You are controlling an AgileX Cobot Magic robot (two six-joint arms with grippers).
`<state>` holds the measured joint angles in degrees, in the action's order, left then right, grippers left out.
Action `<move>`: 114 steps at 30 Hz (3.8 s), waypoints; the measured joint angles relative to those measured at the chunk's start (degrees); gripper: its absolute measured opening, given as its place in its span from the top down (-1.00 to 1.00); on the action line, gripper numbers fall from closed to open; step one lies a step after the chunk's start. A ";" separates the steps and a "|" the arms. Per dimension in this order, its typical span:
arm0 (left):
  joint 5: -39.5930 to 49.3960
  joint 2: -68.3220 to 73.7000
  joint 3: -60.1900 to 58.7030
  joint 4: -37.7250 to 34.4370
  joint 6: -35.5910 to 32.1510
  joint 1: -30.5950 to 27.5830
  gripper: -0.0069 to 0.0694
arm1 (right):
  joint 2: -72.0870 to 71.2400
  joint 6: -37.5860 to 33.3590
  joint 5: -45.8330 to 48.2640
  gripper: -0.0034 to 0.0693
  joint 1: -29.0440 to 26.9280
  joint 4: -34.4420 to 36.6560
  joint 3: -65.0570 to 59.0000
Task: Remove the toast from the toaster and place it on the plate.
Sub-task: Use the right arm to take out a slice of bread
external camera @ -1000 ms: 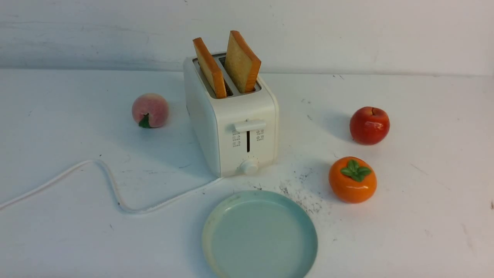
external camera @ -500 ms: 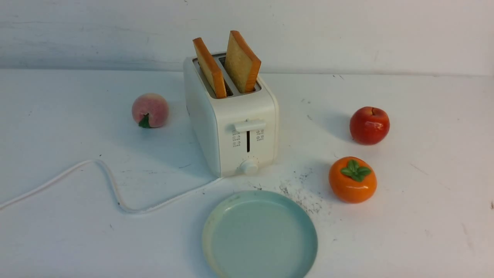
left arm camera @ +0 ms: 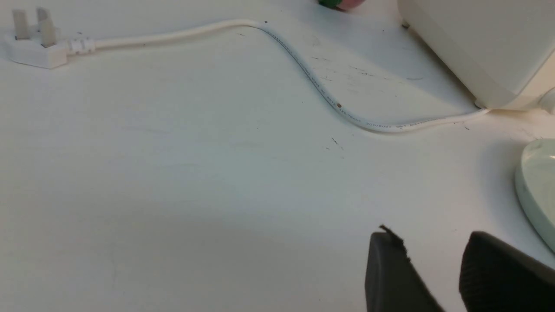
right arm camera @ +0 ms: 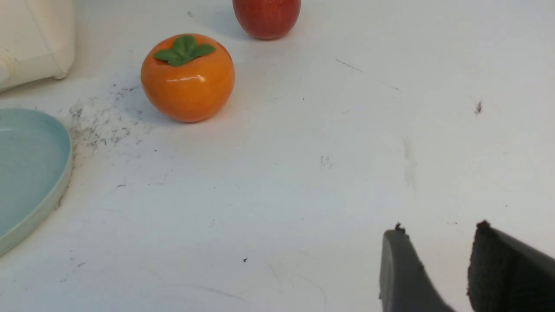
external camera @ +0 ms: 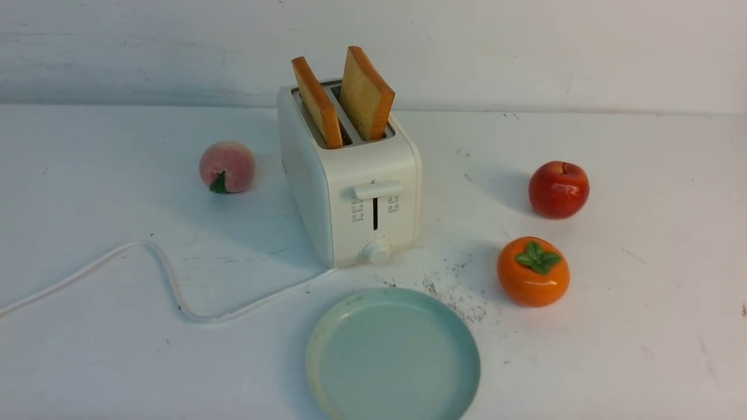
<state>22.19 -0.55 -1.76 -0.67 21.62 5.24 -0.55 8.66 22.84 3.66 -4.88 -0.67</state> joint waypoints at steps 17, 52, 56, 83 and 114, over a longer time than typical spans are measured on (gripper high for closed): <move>0.00 0.00 0.00 0.00 0.00 0.00 0.19 | 0.00 0.00 0.00 0.25 0.00 0.00 0.00; -0.08 0.00 0.00 2.77 0.00 0.00 0.19 | 0.00 0.00 0.00 0.25 0.00 -0.06 0.00; -0.08 0.00 0.00 2.89 0.00 0.00 0.19 | 0.00 0.00 0.00 0.25 0.00 -0.06 0.00; -5.62 0.00 0.00 -47.40 28.31 0.11 0.19 | 1.65 16.92 -17.62 0.54 0.00 31.18 9.36; -7.78 0.00 0.00 -47.01 28.38 0.11 0.20 | 112.82 -18.50 36.51 0.92 25.15 22.47 114.54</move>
<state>14.42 -0.55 -1.76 -47.68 50.00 5.35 112.26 -9.84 59.35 28.81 17.59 113.88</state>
